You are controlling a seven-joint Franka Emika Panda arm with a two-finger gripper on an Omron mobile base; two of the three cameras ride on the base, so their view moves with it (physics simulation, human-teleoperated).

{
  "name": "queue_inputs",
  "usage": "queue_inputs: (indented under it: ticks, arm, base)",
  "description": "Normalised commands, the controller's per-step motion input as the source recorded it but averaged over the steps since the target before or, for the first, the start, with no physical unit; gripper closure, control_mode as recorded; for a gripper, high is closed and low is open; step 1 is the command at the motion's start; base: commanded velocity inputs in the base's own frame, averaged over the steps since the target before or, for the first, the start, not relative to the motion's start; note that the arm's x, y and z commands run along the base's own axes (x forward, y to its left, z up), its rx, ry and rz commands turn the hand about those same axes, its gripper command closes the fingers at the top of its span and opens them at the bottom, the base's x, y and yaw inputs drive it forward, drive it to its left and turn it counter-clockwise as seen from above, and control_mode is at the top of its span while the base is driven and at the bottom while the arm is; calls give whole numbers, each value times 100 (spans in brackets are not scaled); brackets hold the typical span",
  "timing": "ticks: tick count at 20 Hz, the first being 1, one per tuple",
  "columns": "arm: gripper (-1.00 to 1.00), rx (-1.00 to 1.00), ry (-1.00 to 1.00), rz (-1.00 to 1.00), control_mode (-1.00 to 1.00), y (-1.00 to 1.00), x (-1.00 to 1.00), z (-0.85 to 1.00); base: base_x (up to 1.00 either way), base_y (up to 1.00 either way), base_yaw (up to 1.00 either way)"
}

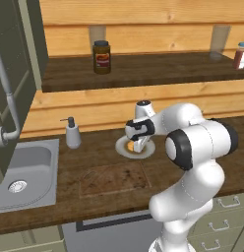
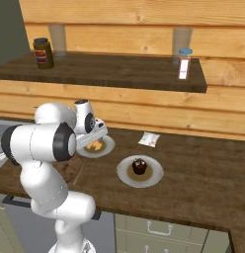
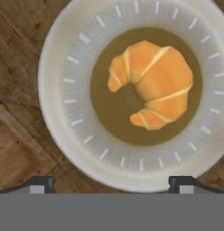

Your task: From the different types of pastries on the counter, select a croissant and place it on the cutting board. Then retrieve a jar of jam from the cabinet and place it alongside the croissant on the cutting board.

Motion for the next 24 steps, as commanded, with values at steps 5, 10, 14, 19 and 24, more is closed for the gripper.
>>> queue_inputs:
  ticks: [5, 10, 14, 19, 24]
  arm:
    - [-100, 0, 1, 8, -100, 0, 17, -1]
    - [-100, 0, 0, 3, -100, 0, 23, 0]
    - [-100, 0, 3, 1, -100, 0, 22, -1]
    - [-100, 0, 6, 0, -100, 0, 28, -11]
    - [-100, 0, 7, 0, -100, 0, 35, -16]
  base:
    - [0, 0, 0]
    - [0, 0, 0]
    - [0, 0, 0]
    - [0, 0, 0]
    - [0, 0, 0]
